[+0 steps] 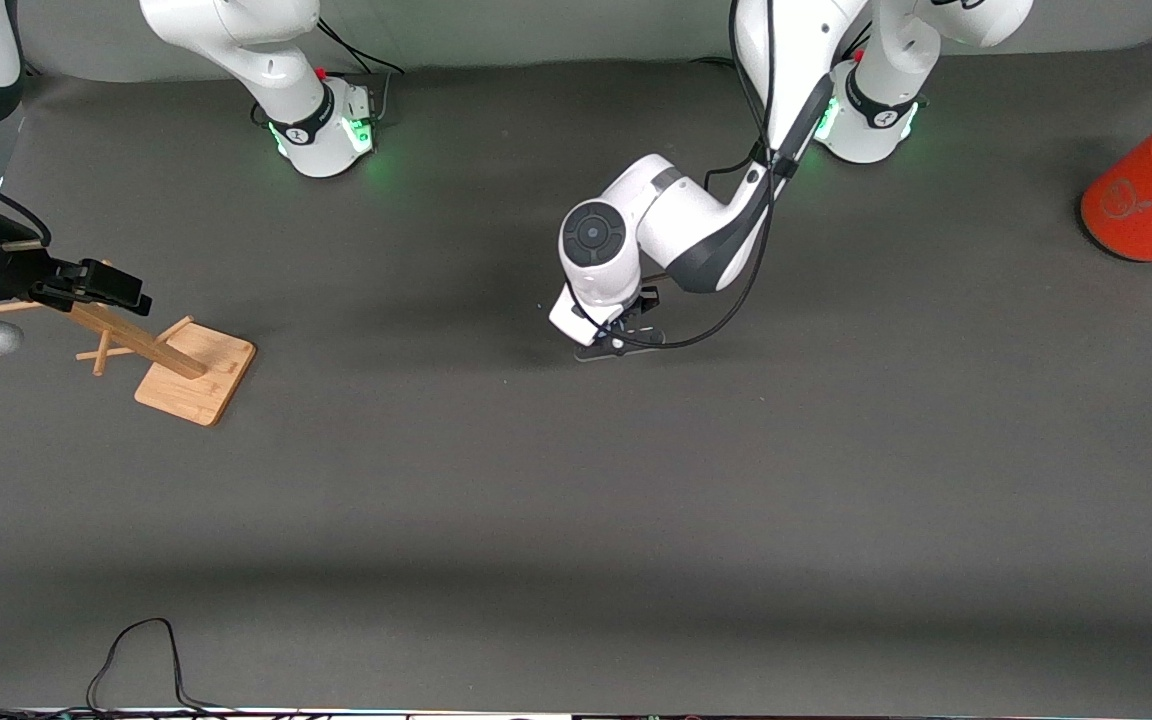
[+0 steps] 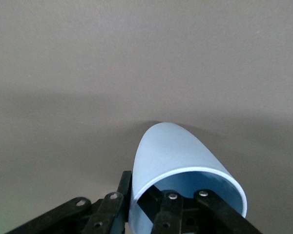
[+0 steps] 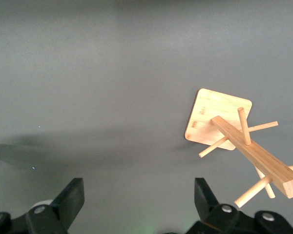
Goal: Rotate and upright cup with both arms
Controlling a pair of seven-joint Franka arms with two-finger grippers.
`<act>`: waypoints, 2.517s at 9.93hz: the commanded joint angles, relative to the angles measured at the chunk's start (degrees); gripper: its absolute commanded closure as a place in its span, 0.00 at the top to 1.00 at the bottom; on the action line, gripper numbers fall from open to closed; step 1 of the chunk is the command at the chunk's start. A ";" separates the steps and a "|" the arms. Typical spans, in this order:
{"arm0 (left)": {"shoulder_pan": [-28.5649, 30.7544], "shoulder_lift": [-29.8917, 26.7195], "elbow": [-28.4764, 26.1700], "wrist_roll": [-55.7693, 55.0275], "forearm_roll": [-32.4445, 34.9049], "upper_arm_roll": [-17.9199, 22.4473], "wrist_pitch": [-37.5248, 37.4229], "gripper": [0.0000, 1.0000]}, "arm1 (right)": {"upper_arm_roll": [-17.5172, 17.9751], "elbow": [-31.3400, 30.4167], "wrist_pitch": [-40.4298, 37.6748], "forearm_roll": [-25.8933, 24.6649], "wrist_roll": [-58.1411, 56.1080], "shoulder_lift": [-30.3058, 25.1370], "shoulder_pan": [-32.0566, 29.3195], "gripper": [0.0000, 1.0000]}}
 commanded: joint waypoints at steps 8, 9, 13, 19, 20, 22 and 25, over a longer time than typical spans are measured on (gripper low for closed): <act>0.57 -4.58 7.70 0.23 4.26 3.18 -9.76 1.00 | -0.74 -1.42 2.11 -2.76 -3.27 -1.30 0.84 1.00; 3.63 -5.28 11.23 4.50 4.47 3.64 -12.92 1.00 | -0.74 -1.42 2.11 -2.85 -3.89 -1.30 0.83 1.00; 18.82 -11.33 15.57 21.99 5.78 3.90 -21.90 1.00 | -0.74 -1.42 2.11 -3.03 -5.57 -1.21 0.83 1.00; 37.74 -27.94 7.15 46.38 5.62 3.73 -29.22 1.00 | -0.74 -0.55 2.11 -2.94 -5.04 -0.60 0.83 1.00; 38.46 -31.44 3.48 46.46 5.62 3.73 -27.39 1.00 | -0.74 -0.46 2.02 -3.03 -5.04 -0.60 0.83 1.00; 39.95 -35.34 -1.47 50.12 5.62 3.82 -25.26 1.00 | -0.74 -0.28 2.02 -3.03 -5.04 -0.60 0.83 1.00; 40.57 -35.61 -1.40 51.65 5.88 3.82 -27.90 1.00 | -0.65 -0.28 2.02 -3.03 -5.21 -0.42 0.83 1.00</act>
